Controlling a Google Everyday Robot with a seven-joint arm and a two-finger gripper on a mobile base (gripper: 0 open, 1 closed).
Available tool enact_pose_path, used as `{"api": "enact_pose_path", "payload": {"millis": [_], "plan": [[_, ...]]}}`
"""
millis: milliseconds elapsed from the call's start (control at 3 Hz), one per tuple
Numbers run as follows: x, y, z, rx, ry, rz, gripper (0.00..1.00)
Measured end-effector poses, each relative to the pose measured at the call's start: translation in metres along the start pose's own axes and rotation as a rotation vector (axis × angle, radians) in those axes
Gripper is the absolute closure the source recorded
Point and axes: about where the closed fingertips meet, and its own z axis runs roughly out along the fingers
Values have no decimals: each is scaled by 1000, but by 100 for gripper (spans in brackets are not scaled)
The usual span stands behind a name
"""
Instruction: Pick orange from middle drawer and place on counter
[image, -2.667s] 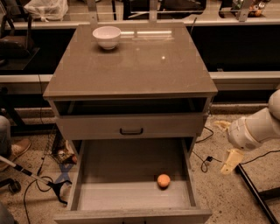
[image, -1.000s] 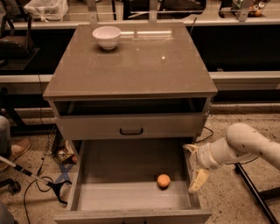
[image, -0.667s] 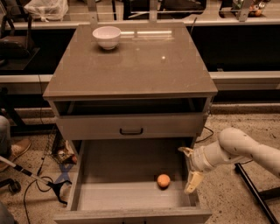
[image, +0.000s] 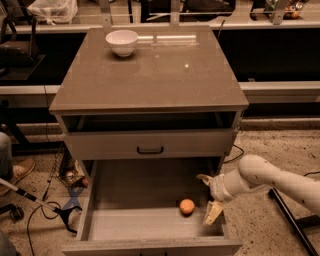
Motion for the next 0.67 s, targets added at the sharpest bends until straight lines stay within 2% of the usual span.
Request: {"api": "enact_pose_path", "payload": {"millis": [333,667], "plan": [[3,1,17,-8,0,7,0],[5,2,67,-40,-19,25,0]]}}
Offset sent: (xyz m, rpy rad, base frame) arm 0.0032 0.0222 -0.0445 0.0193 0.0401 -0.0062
